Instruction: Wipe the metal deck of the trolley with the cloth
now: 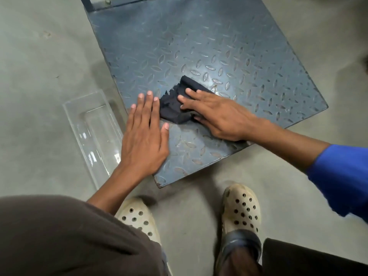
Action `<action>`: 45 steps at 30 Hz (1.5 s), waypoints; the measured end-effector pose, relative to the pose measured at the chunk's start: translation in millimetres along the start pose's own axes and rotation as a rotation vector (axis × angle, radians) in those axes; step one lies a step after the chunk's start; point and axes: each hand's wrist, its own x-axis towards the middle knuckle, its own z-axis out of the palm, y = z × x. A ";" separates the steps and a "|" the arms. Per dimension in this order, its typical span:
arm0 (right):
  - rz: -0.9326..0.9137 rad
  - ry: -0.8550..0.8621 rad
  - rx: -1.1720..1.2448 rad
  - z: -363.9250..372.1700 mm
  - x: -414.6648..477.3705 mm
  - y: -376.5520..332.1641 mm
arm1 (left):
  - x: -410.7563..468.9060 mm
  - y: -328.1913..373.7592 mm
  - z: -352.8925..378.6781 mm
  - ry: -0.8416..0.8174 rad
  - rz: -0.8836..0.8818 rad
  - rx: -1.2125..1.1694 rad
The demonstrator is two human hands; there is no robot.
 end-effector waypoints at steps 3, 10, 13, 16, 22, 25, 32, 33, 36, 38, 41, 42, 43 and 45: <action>-0.082 -0.147 -0.125 -12.2 -4.4 3.2 | -2.2 0.0 2.3 0.009 0.009 0.008; -0.128 -0.360 -0.317 -42.4 -30.5 1.0 | -1.8 4.1 2.0 0.007 -0.008 0.015; -0.104 -0.344 -0.242 -43.0 -26.8 -4.3 | -1.5 4.9 -0.5 0.001 -0.012 -0.001; -0.050 -0.258 -0.175 -24.9 -15.8 -9.9 | -2.1 4.4 -0.9 0.011 -0.016 -0.004; 0.072 -0.032 -0.191 1.2 -17.1 -8.6 | -3.5 9.7 2.8 0.025 -0.045 0.039; 0.169 0.049 -0.171 6.8 -15.7 -10.4 | -4.8 13.4 2.0 0.011 -0.065 0.049; -0.090 0.066 0.148 5.3 -38.0 -23.5 | -9.3 10.7 0.9 0.006 -0.022 0.034; -0.127 0.071 0.173 2.8 -44.9 -25.5 | -9.6 10.1 0.5 0.007 -0.018 0.032; 0.021 0.273 0.184 -15.4 -34.2 -5.0 | -10.9 10.2 1.5 0.008 -0.030 0.023; 0.181 0.271 0.185 -25.5 -16.7 14.1 | -12.1 12.3 2.1 0.020 -0.041 0.012; 0.166 0.194 0.139 -9.4 -12.3 14.1 | -11.6 11.0 0.9 0.031 -0.039 -0.029; 0.136 0.197 0.117 -0.8 -17.9 2.5 | -11.8 9.4 1.1 0.036 -0.038 -0.047; 0.093 0.196 0.117 6.3 -26.1 -12.8 | -11.7 7.7 1.9 0.048 -0.032 -0.067; -0.034 0.159 0.159 20.0 -45.0 -43.3 | -11.6 4.3 3.3 0.087 -0.010 -0.112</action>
